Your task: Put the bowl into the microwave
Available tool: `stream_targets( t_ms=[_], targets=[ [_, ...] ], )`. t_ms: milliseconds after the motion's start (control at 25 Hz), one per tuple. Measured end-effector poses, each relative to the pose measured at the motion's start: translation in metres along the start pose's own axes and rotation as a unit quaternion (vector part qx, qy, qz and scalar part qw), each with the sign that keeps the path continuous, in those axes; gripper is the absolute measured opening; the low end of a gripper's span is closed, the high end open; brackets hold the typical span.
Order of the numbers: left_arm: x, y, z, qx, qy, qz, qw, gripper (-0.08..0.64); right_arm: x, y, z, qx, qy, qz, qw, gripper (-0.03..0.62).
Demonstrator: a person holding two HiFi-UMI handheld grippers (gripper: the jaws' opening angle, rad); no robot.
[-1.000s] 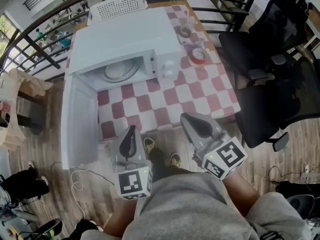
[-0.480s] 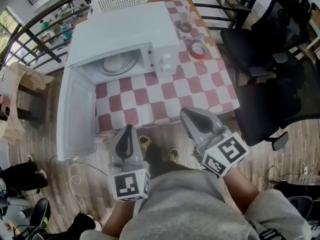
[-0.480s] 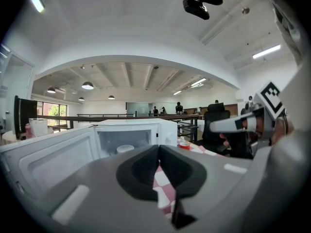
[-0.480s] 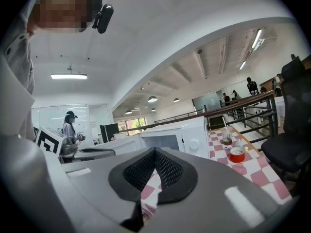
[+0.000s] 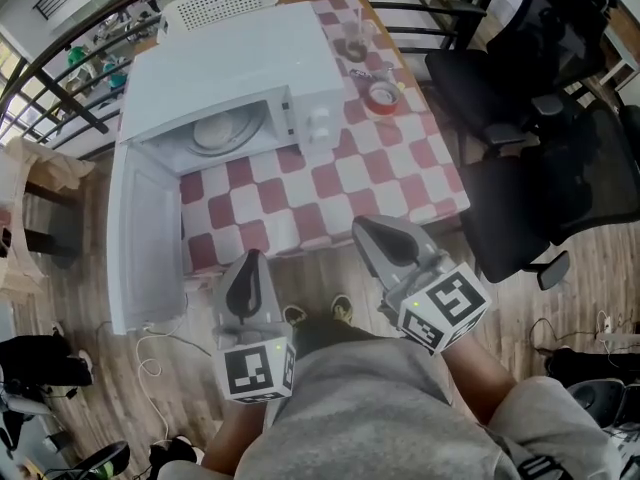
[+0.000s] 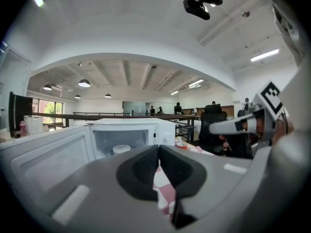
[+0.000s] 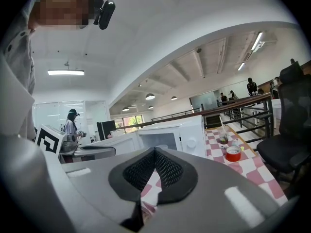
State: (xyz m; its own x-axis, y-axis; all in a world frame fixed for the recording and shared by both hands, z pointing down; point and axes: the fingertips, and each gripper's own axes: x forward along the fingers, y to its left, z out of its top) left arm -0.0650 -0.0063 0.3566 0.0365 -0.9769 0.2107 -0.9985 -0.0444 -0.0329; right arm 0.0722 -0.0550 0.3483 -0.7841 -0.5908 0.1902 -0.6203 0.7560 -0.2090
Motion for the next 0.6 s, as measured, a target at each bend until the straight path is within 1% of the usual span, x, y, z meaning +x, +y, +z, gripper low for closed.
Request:
stream_targets(
  t_ms=[120,240,600],
  targets=[
    [0.002,0.008,0.001,-0.005,-0.001,-0.003,1.0,0.012,0.005,0.003,-0.003,-0.008,0.01,-0.009,1.0,0.0],
    [0.003,0.02,0.003,-0.009,0.0,-0.004,1.0,0.012,0.011,0.011,-0.003,-0.005,0.015,-0.015,1.0,0.0],
    [0.003,0.038,0.005,-0.013,-0.004,-0.014,0.9998,0.012,0.018,0.022,0.002,-0.006,0.015,-0.03,0.999,0.0]
  ],
)
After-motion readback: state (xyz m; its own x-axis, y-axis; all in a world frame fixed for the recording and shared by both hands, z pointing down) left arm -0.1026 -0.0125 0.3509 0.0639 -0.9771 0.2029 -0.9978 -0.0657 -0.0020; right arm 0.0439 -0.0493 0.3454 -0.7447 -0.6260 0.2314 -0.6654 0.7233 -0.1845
